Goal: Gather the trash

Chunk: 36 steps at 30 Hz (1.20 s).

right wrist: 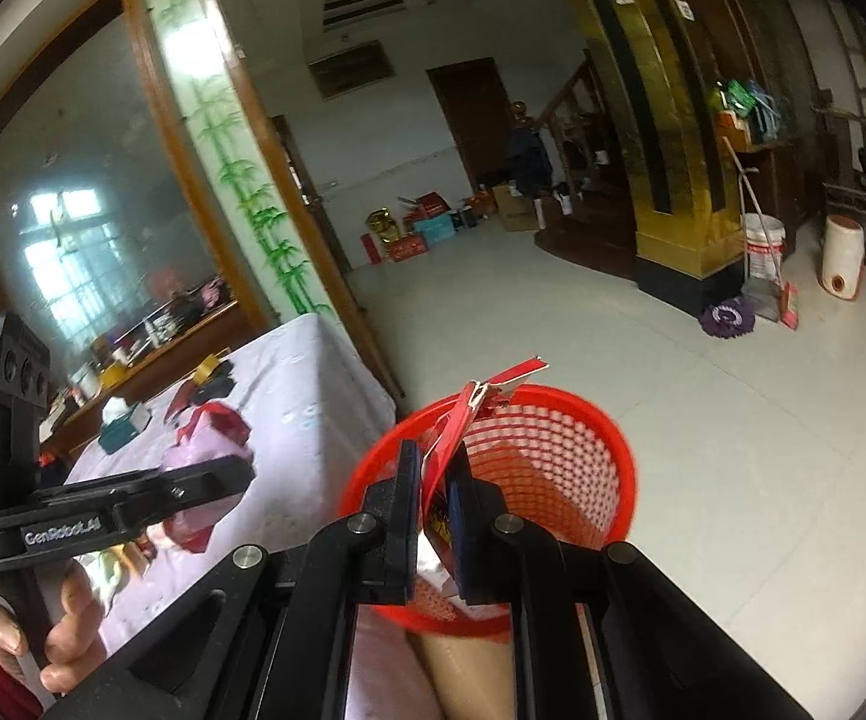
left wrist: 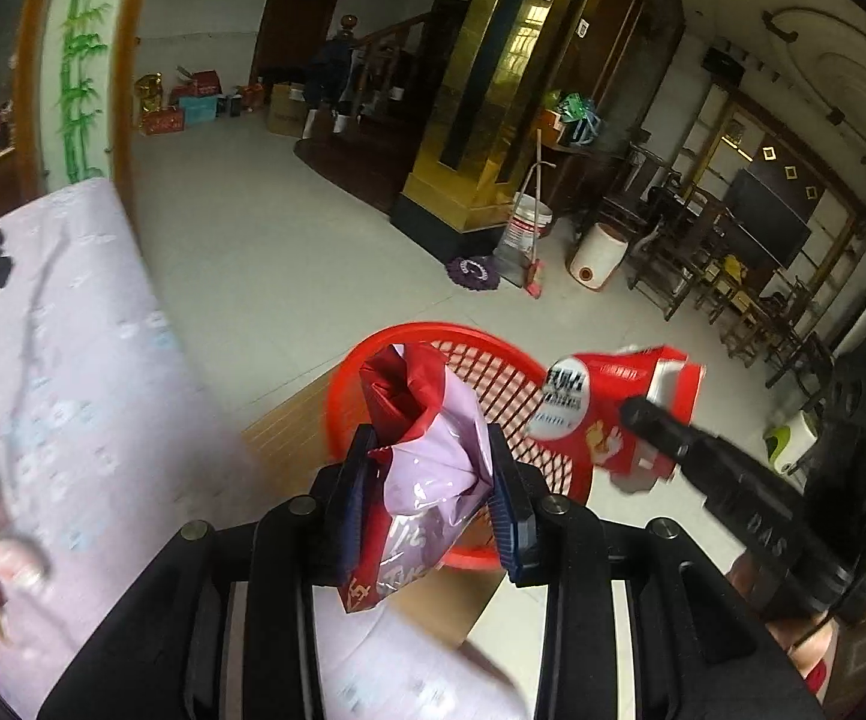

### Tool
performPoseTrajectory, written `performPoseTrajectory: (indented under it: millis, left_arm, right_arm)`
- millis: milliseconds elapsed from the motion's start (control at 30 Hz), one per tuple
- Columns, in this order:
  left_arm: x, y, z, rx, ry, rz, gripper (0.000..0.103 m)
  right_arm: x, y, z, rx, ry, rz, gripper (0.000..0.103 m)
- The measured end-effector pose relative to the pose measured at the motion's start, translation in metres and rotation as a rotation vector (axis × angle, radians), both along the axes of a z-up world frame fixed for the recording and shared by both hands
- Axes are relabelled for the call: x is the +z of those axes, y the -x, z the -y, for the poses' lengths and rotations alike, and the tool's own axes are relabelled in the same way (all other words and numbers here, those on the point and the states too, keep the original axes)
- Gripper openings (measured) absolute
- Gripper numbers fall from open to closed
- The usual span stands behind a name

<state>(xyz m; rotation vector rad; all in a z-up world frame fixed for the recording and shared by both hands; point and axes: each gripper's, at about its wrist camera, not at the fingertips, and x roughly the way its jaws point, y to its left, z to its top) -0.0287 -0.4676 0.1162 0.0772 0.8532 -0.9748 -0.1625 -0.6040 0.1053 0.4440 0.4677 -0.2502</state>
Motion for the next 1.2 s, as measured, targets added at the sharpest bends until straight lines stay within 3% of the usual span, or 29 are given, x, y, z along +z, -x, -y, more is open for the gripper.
performPoseTrajectory:
  millis: [100, 167, 200, 233, 367, 500, 633, 767, 900, 967, 1200]
  left_arm:
    - [-0.006, -0.009, 0.024, -0.006, 0.014, -0.021, 0.033]
    - [-0.014, -0.015, 0.036, -0.008, 0.027, -0.05, 0.039]
    - [-0.017, -0.017, 0.041, -0.007, 0.025, -0.063, 0.055]
    - [-0.02, -0.019, 0.043, 0.005, 0.022, -0.07, 0.062]
    - [-0.027, -0.026, 0.041, 0.016, 0.011, -0.082, 0.063]
    - [-0.024, -0.027, 0.025, 0.041, -0.015, -0.053, 0.063]
    - [-0.017, -0.021, -0.002, 0.064, -0.022, -0.008, 0.063]
    - [-0.007, -0.014, -0.043, 0.106, -0.038, 0.075, 0.063]
    - [0.003, -0.015, -0.076, 0.158, -0.028, 0.121, 0.063]
    - [0.006, -0.017, -0.092, 0.186, -0.026, 0.13, 0.063]
    - [0.007, -0.029, -0.144, 0.301, -0.052, 0.14, 0.063]
  right_arm:
    - [-0.01, -0.004, 0.018, -0.001, -0.025, -0.017, 0.01]
    - [-0.02, -0.01, 0.026, 0.014, -0.044, -0.042, 0.01]
    - [-0.024, -0.012, 0.029, 0.027, -0.049, -0.054, 0.01]
    - [-0.028, -0.015, 0.031, 0.039, -0.053, -0.068, 0.015]
    - [-0.034, -0.008, 0.039, 0.023, -0.056, -0.06, 0.044]
    - [-0.029, 0.006, 0.049, -0.02, -0.068, 0.008, 0.044]
    - [-0.035, 0.015, 0.087, -0.222, -0.041, 0.036, 0.044]
    - [-0.067, 0.016, 0.141, -0.45, -0.046, 0.071, 0.044]
    - [-0.114, -0.013, 0.184, -0.394, -0.117, 0.109, 0.042]
    - [-0.139, -0.031, 0.202, -0.29, -0.262, 0.185, 0.042]
    - [-0.149, -0.081, 0.192, -0.064, -0.388, 0.266, 0.042]
